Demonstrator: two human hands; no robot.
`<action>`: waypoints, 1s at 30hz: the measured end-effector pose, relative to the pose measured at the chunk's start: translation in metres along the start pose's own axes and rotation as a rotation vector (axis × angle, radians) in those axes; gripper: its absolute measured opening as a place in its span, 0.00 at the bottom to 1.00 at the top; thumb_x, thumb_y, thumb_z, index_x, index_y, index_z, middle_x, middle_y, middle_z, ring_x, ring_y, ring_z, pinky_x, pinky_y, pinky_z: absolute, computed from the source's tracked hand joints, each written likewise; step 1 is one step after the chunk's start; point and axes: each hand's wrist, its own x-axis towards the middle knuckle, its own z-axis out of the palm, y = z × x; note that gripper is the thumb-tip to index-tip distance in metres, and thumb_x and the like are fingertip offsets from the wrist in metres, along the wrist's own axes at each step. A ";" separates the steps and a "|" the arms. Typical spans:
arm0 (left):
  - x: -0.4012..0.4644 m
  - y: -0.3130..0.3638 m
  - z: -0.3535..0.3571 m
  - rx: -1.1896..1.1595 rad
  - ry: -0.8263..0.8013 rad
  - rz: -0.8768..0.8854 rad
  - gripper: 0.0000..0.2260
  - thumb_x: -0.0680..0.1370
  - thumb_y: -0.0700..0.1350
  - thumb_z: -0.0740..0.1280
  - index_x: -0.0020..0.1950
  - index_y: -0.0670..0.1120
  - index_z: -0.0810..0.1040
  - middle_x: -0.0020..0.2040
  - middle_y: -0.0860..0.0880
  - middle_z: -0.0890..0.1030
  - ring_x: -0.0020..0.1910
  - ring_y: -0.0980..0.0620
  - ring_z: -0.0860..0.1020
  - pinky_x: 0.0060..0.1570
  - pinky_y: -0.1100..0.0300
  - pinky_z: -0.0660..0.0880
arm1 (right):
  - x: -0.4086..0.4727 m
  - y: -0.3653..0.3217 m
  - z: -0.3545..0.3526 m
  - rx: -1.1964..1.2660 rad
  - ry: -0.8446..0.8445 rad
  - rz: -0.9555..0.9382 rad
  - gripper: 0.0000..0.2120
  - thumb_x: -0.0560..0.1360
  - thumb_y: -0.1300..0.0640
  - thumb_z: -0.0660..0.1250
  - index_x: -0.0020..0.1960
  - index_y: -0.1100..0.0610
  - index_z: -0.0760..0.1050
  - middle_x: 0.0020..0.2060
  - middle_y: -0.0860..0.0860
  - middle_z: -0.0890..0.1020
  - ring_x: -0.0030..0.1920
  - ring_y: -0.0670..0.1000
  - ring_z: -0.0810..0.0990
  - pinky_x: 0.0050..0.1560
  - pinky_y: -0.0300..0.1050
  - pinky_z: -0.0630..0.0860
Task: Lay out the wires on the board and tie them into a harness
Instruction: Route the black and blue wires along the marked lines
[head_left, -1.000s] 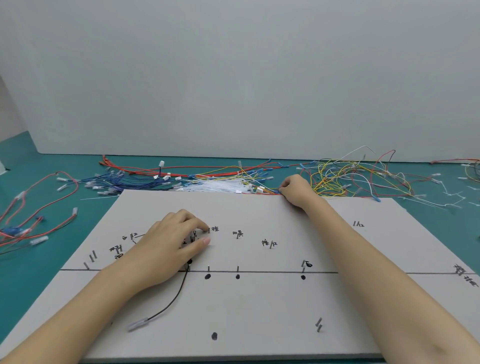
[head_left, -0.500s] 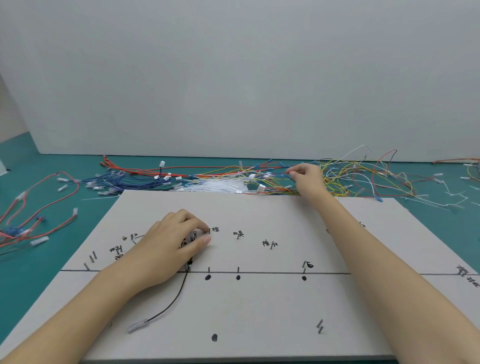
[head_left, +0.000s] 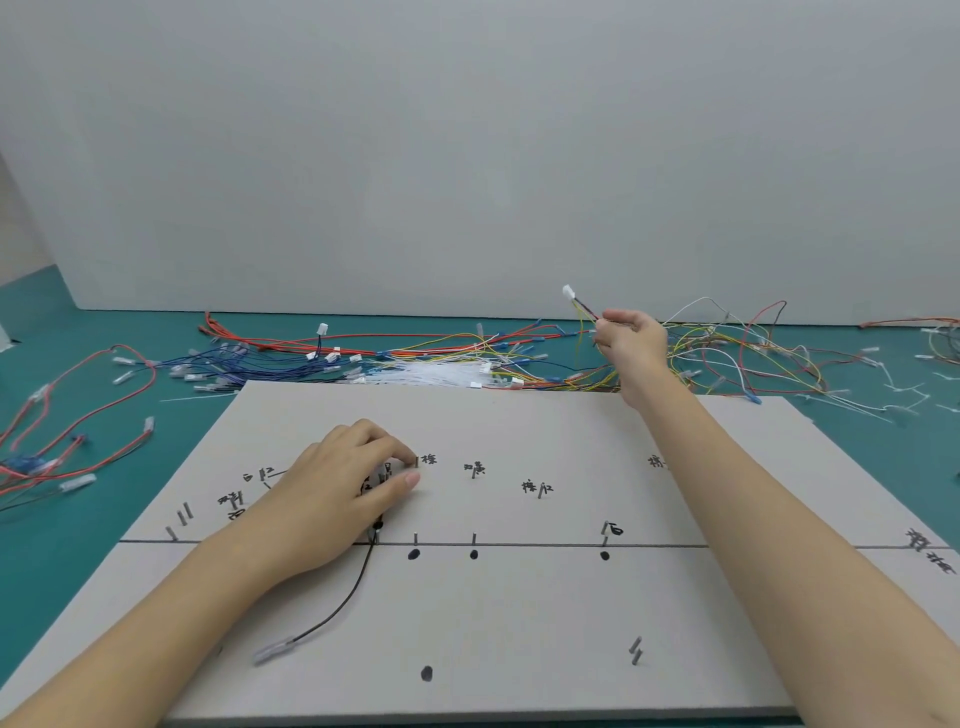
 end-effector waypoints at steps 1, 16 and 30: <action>0.000 0.000 0.000 -0.001 0.001 0.000 0.13 0.80 0.61 0.56 0.59 0.61 0.74 0.54 0.65 0.69 0.55 0.62 0.66 0.57 0.61 0.64 | -0.002 0.001 0.000 -0.088 -0.064 -0.024 0.15 0.75 0.66 0.66 0.61 0.58 0.74 0.50 0.53 0.77 0.47 0.50 0.76 0.50 0.43 0.75; 0.000 -0.003 0.002 -0.002 0.002 0.009 0.12 0.79 0.62 0.55 0.58 0.62 0.74 0.53 0.67 0.68 0.55 0.62 0.66 0.57 0.60 0.65 | 0.000 -0.001 0.017 -1.068 -0.690 -0.021 0.13 0.73 0.55 0.66 0.54 0.57 0.82 0.56 0.56 0.81 0.57 0.54 0.77 0.64 0.48 0.70; 0.000 -0.001 0.001 0.004 -0.003 0.000 0.13 0.79 0.61 0.55 0.59 0.62 0.74 0.54 0.65 0.69 0.55 0.62 0.65 0.58 0.59 0.65 | -0.002 -0.002 0.018 -0.583 -0.576 -0.028 0.09 0.74 0.57 0.73 0.52 0.59 0.82 0.41 0.53 0.74 0.40 0.50 0.68 0.34 0.37 0.62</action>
